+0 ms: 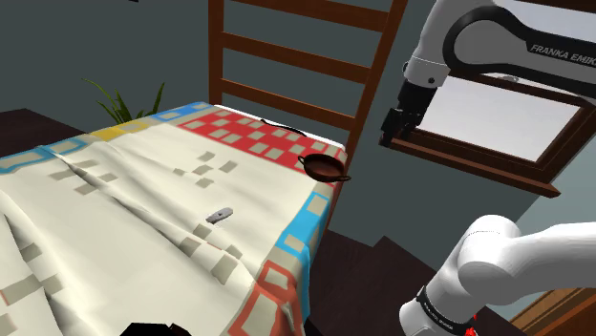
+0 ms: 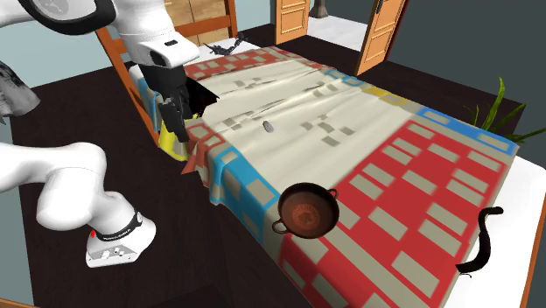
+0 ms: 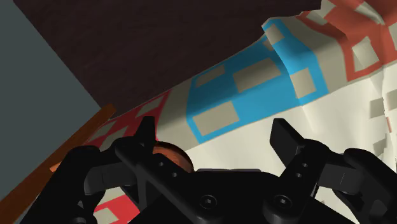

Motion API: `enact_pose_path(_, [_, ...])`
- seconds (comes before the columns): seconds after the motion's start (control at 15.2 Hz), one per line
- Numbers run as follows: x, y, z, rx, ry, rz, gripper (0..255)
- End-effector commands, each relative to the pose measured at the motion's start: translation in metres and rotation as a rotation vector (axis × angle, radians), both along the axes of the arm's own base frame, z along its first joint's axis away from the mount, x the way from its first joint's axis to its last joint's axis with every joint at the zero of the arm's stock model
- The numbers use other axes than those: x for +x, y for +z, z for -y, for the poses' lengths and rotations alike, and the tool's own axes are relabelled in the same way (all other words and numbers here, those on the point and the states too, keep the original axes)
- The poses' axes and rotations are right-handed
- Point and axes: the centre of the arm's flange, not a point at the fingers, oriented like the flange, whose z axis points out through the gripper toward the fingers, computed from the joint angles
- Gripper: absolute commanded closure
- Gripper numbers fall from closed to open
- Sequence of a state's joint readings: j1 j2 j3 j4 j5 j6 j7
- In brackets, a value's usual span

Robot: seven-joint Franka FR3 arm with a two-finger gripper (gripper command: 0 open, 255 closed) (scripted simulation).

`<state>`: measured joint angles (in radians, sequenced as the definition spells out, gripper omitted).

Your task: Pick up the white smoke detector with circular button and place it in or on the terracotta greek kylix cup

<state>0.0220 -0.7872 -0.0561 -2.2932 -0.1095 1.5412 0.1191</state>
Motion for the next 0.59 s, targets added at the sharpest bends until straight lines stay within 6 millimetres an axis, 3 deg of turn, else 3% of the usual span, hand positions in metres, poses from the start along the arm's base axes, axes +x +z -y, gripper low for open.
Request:
enact_pose_path(0.0, [0.0, 0.0, 0.0, 0.0, 0.0, 0.0, 0])
enact_pose_path(0.53, [0.045, -0.063, -0.066, 0.055, -0.177, -0.024, 0])
